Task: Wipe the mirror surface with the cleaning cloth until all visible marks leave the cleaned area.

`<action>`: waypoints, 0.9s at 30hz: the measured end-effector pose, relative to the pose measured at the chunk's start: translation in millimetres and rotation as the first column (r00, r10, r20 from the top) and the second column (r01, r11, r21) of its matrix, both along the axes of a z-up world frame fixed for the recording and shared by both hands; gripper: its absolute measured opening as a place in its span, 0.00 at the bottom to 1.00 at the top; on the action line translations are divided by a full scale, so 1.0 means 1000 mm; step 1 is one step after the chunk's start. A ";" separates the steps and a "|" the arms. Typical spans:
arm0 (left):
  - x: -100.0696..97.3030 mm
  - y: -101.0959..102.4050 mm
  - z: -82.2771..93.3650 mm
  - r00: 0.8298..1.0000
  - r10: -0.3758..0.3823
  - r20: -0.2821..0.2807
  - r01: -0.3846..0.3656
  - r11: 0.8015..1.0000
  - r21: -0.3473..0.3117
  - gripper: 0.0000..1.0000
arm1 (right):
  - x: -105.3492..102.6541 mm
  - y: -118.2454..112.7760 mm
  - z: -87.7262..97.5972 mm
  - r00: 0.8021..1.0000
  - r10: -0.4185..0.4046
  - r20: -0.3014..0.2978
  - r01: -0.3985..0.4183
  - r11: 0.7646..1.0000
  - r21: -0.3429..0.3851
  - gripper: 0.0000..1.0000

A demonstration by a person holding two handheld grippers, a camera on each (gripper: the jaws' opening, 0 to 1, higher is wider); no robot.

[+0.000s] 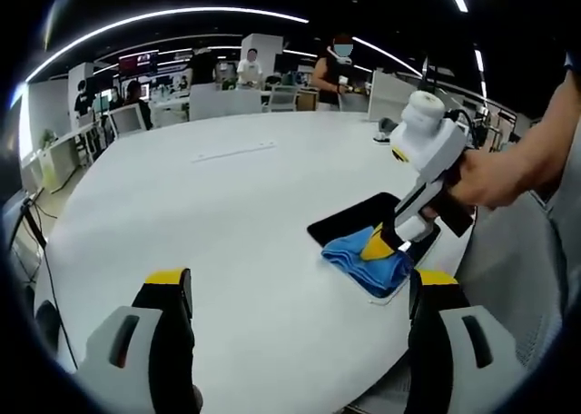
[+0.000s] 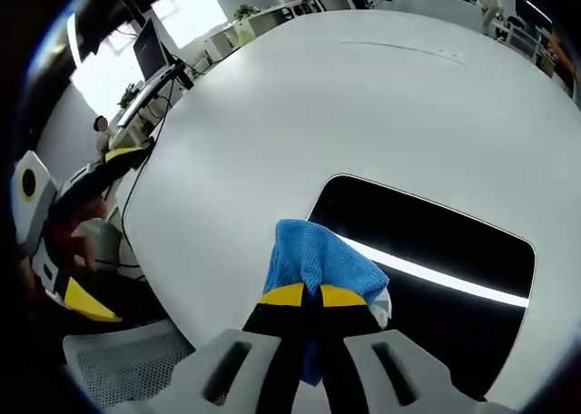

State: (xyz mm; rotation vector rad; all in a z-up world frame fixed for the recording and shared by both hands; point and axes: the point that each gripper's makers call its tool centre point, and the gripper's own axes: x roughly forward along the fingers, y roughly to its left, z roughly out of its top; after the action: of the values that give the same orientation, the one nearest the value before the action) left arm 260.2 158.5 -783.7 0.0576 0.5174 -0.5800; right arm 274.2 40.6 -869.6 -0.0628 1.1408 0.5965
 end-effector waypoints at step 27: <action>0.004 -0.007 0.003 1.000 -0.002 -0.009 0.002 0.999 -0.037 0.99 | 0.064 0.006 0.001 0.997 0.031 0.064 -0.028 0.998 -0.054 0.00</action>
State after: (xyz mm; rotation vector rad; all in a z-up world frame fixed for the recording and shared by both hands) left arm 264.2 151.1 -781.1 0.0205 0.5152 -0.5921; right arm 337.7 46.2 -868.3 -0.1435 1.0943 0.5867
